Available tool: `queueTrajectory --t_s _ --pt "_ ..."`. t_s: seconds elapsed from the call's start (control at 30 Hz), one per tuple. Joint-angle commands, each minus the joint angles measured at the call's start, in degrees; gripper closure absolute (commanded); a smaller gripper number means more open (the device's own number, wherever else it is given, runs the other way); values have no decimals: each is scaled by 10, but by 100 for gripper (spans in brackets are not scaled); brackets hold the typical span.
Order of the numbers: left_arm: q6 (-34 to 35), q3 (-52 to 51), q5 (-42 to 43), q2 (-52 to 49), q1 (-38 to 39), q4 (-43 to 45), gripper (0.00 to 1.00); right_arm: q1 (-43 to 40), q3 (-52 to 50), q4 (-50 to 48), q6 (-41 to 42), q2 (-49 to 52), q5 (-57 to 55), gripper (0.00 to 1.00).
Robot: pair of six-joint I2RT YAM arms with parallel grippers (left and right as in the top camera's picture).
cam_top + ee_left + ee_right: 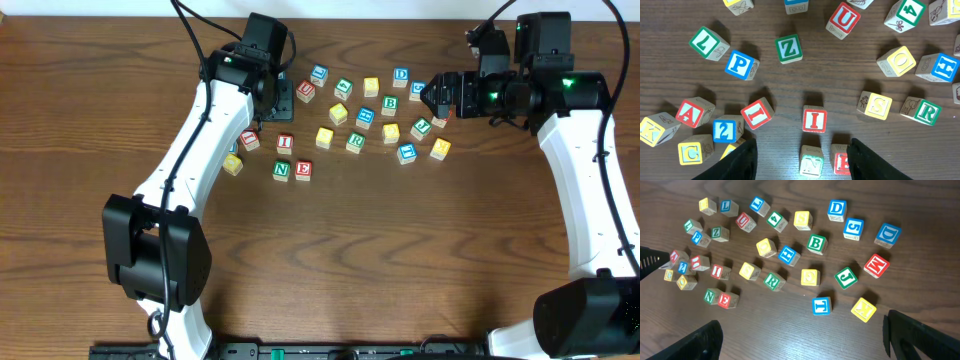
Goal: Spell out NEURIPS
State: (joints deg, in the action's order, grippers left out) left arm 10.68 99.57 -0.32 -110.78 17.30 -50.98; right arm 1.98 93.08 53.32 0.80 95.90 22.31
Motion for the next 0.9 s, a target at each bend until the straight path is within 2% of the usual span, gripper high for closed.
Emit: queueTrajectory --t_s 0.0,0.87 --pt "9 -9 1 -9 0 -2 43 -4 9 1 -7 0 1 1" --pt "31 -10 1 -9 2 -6 44 -4 9 1 -7 0 1 1"
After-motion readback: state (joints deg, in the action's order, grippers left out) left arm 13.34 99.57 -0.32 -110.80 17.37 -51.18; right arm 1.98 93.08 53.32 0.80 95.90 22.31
